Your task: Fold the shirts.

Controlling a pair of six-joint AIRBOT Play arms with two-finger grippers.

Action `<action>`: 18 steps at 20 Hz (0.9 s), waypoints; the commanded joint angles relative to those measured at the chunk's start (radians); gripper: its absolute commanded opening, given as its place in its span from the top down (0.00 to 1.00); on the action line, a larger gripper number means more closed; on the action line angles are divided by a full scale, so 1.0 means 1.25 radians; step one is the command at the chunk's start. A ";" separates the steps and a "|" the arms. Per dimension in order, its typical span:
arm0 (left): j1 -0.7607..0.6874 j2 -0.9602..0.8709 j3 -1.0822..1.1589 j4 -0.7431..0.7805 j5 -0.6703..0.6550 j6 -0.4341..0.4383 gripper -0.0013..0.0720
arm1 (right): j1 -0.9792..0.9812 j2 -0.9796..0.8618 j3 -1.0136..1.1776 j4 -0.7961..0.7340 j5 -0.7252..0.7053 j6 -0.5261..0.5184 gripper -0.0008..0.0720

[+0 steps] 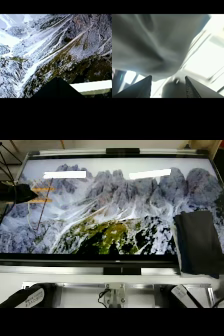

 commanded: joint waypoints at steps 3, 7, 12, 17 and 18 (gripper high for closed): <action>-0.111 -0.036 0.000 0.163 -0.003 0.023 0.93 | 0.085 0.004 0.289 0.148 -0.256 -0.054 0.26; -0.303 -0.137 0.000 0.415 -0.089 -0.072 0.84 | 0.390 -0.025 0.312 0.172 -0.255 -0.058 0.29; -0.354 -0.167 -0.002 0.351 -0.088 -0.101 0.24 | 0.636 -0.167 0.312 0.172 -0.119 -0.048 0.29; -0.339 -0.167 -0.002 0.309 -0.060 -0.102 0.24 | 0.722 -0.179 0.312 0.120 -0.150 -0.048 0.29; -0.339 -0.167 -0.002 0.309 -0.056 -0.102 0.24 | 0.729 -0.179 0.312 0.121 -0.153 -0.048 0.29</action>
